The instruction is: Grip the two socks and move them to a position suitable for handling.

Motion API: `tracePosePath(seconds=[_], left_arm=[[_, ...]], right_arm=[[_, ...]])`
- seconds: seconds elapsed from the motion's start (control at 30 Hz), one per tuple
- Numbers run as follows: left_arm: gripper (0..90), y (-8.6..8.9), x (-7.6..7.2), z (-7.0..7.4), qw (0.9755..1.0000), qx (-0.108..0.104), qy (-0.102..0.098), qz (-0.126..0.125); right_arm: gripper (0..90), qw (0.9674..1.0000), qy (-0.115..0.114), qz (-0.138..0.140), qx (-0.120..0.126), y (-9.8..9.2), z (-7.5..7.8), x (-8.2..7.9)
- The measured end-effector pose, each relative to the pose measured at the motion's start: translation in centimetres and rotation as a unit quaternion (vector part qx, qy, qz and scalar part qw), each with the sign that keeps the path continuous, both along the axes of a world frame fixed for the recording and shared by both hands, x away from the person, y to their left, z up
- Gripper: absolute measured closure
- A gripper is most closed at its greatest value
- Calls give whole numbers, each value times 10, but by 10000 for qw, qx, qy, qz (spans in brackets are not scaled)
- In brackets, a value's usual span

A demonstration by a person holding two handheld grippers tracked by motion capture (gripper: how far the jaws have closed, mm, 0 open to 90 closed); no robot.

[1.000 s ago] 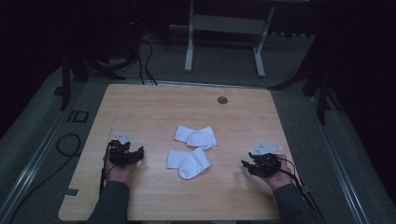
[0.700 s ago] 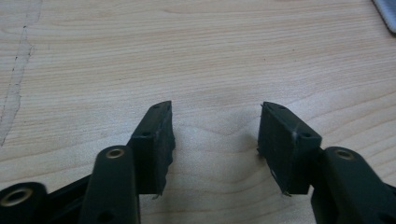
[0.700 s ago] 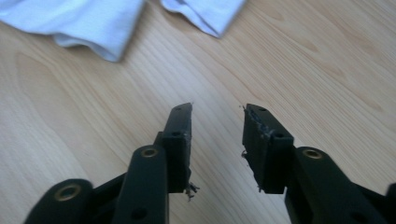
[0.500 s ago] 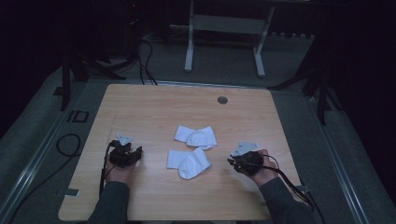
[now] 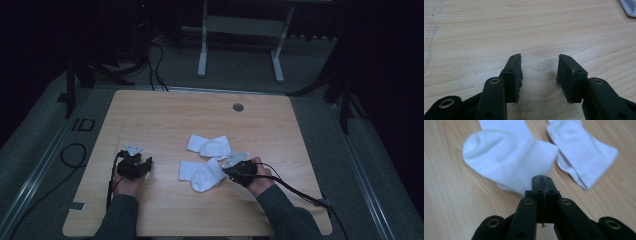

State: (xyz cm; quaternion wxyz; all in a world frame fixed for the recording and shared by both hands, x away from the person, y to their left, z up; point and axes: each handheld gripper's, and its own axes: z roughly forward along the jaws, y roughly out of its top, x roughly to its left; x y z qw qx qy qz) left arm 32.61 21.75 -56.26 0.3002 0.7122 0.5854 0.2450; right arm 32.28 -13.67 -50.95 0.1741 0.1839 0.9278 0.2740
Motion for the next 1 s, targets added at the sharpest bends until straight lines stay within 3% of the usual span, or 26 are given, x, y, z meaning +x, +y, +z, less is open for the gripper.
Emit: tracePosePath(seconds=[0.2, 0.37, 0.5, 0.8, 0.97, 1.0], left_arm=[[539, 0, 0, 0, 10000, 1, -6, -3], [535, -1, 0, 0, 10000, 7, -4, -2], [534, -1, 0, 0, 10000, 6, -6, -7], [527, -2, 0, -1, 10000, -12, -26, -7], [524, -2, 0, -1, 10000, -15, -35, -11], [523, -2, 0, -1, 10000, -14, -32, -13]], right_arm=[[897, 9995, -6, 319, 14, 23, 6, -11], [881, 9977, 257, 614, 134, 41, 5, -18], [854, 9959, 349, 829, 95, 55, -2, -23], [699, 9940, 649, 876, 83, 64, -22, -22], [681, 9930, 782, 880, -2, 68, -33, -18], [685, 9927, 850, 857, 88, 68, -34, -17]])
